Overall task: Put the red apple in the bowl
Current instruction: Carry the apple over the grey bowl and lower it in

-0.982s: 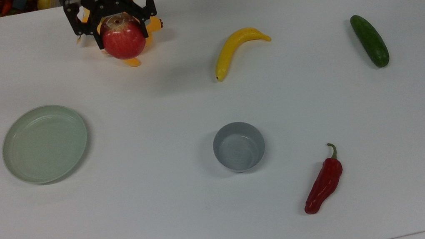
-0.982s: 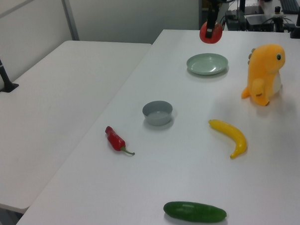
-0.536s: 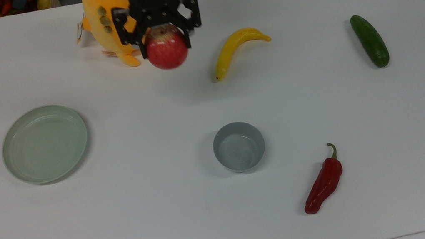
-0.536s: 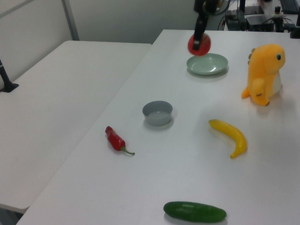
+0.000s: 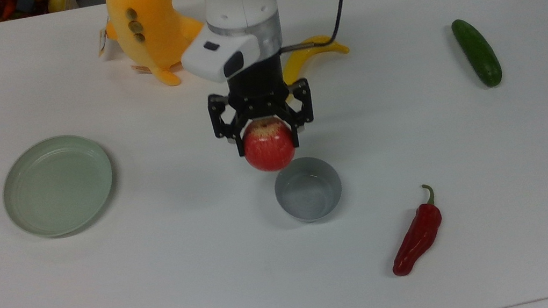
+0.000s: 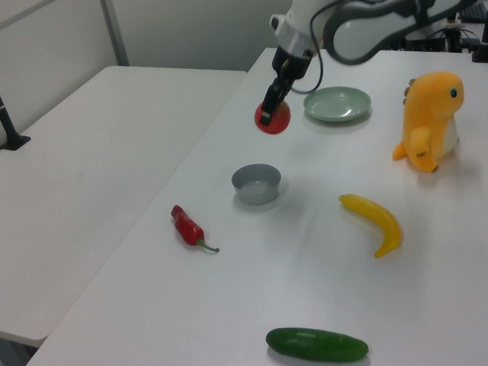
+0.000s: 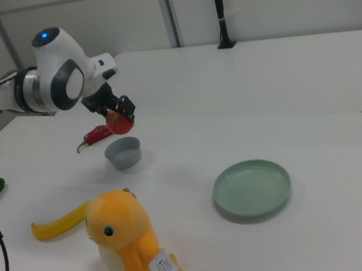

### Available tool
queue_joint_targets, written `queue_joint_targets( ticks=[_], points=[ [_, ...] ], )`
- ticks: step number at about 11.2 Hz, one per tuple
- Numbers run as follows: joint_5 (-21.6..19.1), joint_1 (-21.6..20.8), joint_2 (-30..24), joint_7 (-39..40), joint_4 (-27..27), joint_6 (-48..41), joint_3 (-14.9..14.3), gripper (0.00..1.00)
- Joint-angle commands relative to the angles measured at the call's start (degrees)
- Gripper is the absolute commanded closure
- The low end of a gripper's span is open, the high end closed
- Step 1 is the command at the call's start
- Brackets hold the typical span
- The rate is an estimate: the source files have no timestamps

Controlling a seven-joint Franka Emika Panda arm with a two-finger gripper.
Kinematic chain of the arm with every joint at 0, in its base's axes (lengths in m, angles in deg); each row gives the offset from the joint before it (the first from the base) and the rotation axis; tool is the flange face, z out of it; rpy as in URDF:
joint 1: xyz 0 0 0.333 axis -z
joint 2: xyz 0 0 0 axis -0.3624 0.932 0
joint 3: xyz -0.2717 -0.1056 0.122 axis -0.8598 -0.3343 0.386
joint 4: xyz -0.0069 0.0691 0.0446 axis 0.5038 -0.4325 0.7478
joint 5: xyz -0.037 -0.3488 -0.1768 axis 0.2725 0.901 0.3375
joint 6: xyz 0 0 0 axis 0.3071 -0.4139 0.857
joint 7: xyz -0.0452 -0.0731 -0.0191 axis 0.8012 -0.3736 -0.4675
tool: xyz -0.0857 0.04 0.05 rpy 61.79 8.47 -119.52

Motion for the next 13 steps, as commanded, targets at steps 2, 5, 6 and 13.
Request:
queue_joint_targets(
  ticks=[2,5,6,13],
  points=[
    [0.56,-1.67,6.53,-1.52,1.47,7.54,-0.13,0.93],
    [0.92,-1.76,10.31,-1.6,1.38,13.95,1.01,0.93],
    [0.92,-1.85,10.84,-1.6,1.21,15.72,1.45,0.93],
    [2.06,-1.67,11.82,-1.6,1.03,16.09,2.34,0.38]
  ],
)
